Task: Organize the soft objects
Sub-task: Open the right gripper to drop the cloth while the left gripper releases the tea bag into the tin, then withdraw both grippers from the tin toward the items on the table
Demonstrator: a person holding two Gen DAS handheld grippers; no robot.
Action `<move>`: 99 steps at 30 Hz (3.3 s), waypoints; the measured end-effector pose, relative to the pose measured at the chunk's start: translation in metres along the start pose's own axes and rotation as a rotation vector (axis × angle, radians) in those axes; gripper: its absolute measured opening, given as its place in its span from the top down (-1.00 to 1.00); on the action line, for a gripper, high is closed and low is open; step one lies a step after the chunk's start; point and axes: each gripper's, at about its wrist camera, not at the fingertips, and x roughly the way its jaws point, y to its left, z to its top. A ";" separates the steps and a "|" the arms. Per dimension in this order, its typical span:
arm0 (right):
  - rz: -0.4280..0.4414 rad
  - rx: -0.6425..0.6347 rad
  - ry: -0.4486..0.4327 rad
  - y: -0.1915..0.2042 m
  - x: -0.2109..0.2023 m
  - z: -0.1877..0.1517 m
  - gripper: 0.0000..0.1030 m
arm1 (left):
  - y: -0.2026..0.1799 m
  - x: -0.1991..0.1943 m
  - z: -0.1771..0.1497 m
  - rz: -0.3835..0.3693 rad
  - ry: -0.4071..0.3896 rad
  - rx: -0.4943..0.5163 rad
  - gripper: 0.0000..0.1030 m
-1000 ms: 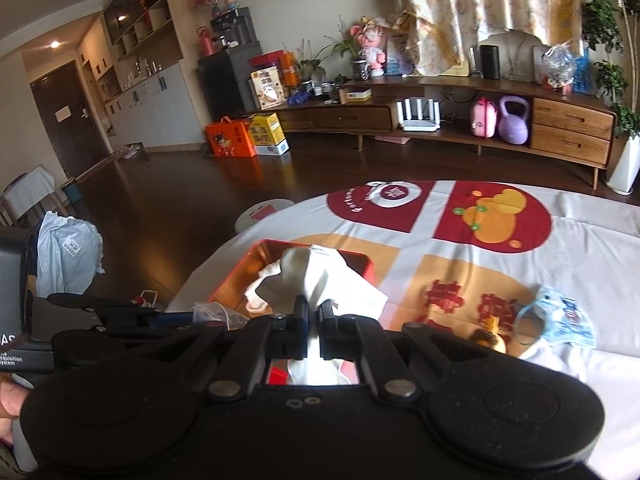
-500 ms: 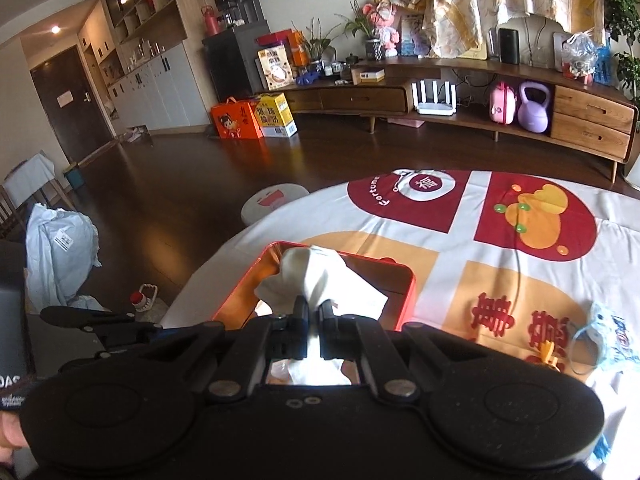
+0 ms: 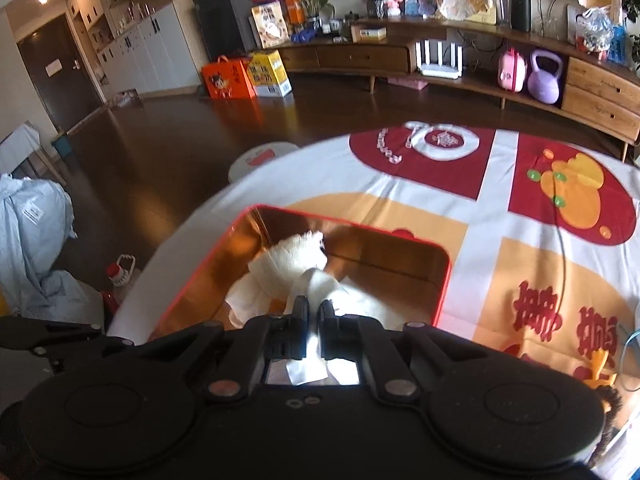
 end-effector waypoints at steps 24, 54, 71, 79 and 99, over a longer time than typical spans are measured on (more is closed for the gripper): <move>0.040 0.038 -0.006 -0.008 -0.032 -0.012 0.37 | -0.008 -0.007 0.002 -0.039 -0.015 -0.023 0.63; 0.018 0.081 -0.206 -0.041 -0.167 -0.052 -0.52 | -0.057 -0.077 -0.001 -0.086 -0.177 -0.004 -0.40; -0.107 0.177 -0.230 -0.110 -0.222 -0.109 -1.00 | -0.118 -0.091 -0.010 -0.168 -0.237 0.042 -0.64; -0.152 0.201 -0.199 -0.139 -0.226 -0.136 -1.00 | -0.152 -0.076 -0.012 -0.208 -0.206 0.069 -0.64; -0.180 0.104 -0.105 -0.186 -0.191 -0.155 -0.93 | -0.223 0.002 -0.010 -0.240 -0.107 0.216 -0.64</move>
